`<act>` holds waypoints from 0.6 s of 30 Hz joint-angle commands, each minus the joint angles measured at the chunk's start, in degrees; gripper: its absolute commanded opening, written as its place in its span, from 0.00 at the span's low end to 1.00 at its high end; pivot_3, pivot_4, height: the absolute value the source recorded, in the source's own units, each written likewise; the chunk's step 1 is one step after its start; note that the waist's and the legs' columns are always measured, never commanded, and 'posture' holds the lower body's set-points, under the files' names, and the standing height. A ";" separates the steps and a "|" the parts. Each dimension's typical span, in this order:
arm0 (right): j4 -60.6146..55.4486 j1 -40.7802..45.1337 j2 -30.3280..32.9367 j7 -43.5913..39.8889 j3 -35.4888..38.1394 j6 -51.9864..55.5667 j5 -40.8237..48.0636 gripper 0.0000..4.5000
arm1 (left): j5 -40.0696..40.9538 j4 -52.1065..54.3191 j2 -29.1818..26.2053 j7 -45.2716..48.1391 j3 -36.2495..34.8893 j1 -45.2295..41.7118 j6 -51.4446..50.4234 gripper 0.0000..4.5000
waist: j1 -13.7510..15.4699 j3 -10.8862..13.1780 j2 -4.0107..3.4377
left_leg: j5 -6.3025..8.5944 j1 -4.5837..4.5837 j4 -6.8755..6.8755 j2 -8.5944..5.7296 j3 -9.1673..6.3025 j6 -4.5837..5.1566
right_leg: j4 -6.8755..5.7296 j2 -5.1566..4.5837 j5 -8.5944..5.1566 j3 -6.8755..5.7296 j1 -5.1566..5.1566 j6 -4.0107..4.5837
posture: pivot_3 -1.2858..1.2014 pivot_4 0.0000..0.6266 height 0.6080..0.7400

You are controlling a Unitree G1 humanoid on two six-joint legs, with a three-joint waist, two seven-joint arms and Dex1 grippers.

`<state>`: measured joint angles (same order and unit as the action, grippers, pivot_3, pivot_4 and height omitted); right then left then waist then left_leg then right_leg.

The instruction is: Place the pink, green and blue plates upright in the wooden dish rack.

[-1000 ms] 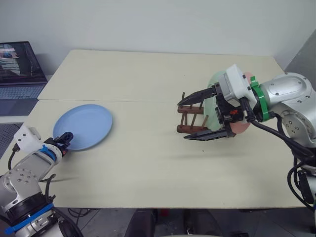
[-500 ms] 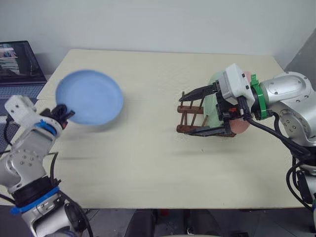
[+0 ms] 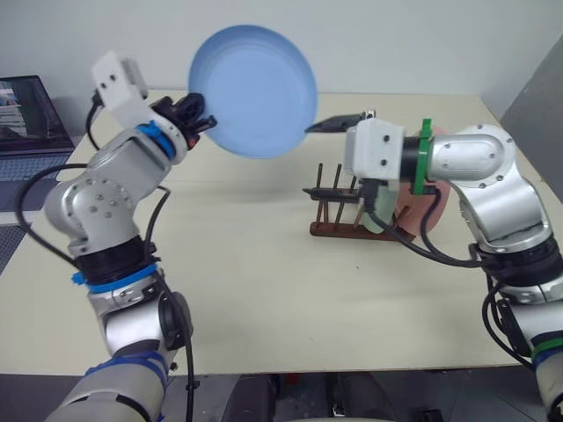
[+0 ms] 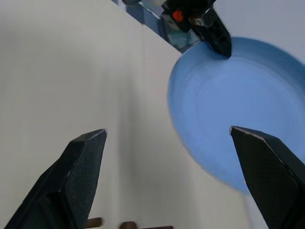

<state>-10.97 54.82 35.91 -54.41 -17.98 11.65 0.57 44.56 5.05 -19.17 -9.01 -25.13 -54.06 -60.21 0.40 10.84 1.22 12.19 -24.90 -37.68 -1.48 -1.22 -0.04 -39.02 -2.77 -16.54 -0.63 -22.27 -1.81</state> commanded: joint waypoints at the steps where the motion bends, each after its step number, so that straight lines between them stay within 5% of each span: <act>1: 3.03 2.66 -1.53 4.77 -2.48 -6.09 -8.81 0.96 | -1.25 -0.96 1.30 -2.51 0.17 -4.97 1.89 0.00 | -0.15 0.00 0.00 | -0.04 0.01 0.03 0.00 -0.01 -0.06 | 0.00 0.02 0.00 -0.01 0.00 0.00 | 0.52 0.24 1.00; 13: 17.95 8.73 -5.71 13.45 -6.77 -15.31 -26.74 0.96 | -0.73 -4.73 4.97 -5.05 -0.24 -10.34 0.90 0.00 | -0.45 0.01 0.01 | -0.17 0.02 0.09 0.01 -0.08 -0.27 | -0.01 0.11 0.01 -0.01 0.00 -0.01 | 0.52 0.24 1.00; 18: 20.89 9.74 -7.19 14.12 -6.76 -17.14 -29.13 0.68 | -0.84 -4.96 5.21 -5.39 -0.02 -10.86 0.72 0.00 | -0.48 0.01 0.01 | -0.19 0.03 0.12 0.02 -0.10 -0.30 | -0.01 0.14 0.01 -0.01 0.00 -0.01 | 0.52 0.24 1.00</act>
<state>10.77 62.52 28.92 -41.16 -25.41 -4.38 -28.08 43.40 -0.87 -13.78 -14.36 -25.15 -62.63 -59.69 -0.08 10.85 1.23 12.00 -24.87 -37.55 -1.45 -1.32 -0.35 -39.03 -2.63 -16.54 -0.63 -22.27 -1.82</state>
